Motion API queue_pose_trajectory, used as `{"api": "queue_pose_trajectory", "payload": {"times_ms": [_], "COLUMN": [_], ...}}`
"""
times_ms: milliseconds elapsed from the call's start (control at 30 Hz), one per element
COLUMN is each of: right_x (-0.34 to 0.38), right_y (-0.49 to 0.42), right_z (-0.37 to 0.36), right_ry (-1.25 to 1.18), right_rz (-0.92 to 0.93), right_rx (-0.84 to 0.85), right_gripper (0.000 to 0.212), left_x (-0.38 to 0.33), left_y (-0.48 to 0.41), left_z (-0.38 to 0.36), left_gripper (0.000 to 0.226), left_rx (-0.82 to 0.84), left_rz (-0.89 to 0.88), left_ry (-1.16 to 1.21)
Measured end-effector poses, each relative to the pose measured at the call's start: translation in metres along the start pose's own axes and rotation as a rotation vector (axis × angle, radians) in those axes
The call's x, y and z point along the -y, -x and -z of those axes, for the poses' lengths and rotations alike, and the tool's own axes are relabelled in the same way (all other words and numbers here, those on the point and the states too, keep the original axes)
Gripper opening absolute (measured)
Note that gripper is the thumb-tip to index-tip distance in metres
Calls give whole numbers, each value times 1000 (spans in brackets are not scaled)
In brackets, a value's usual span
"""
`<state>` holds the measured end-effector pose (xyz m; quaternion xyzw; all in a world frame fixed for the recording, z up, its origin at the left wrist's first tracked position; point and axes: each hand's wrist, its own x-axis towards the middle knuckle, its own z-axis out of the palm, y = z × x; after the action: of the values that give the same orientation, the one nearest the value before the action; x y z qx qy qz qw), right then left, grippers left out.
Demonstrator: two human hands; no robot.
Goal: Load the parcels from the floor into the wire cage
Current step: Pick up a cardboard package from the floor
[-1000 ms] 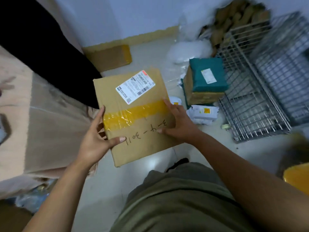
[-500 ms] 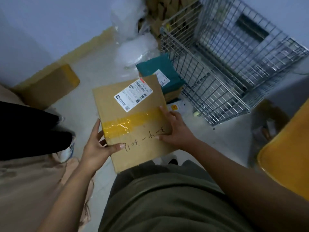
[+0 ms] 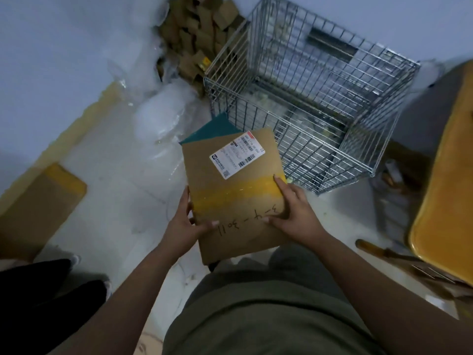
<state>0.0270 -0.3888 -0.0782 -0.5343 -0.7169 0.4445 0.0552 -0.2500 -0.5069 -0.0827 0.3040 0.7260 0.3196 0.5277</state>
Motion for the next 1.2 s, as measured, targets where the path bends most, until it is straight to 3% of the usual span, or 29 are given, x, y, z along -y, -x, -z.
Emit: {"api": "queue_pose_trajectory", "payload": {"times_ms": [267,600,900,1200], "right_x": [5,-28,-61,-85], "right_y": [-78,-269,-423,-469], "right_z": [24,47,-13,-45], "right_ry": [13,190,261,277], "right_rz": [-26,74,180,215], "right_rx": [49,347,496,483], "right_gripper": [113,109,122,124], "left_x": [-22,-23,30,70], "left_y": [-72,-179,-292,-340], "left_z": [0,-45,-54,-59], "left_gripper": [105,114,119,110], "left_rx": [17,-265,-415,-447], "left_rz": [55,251,283,291], "left_ry": [-3,129,224,206]}}
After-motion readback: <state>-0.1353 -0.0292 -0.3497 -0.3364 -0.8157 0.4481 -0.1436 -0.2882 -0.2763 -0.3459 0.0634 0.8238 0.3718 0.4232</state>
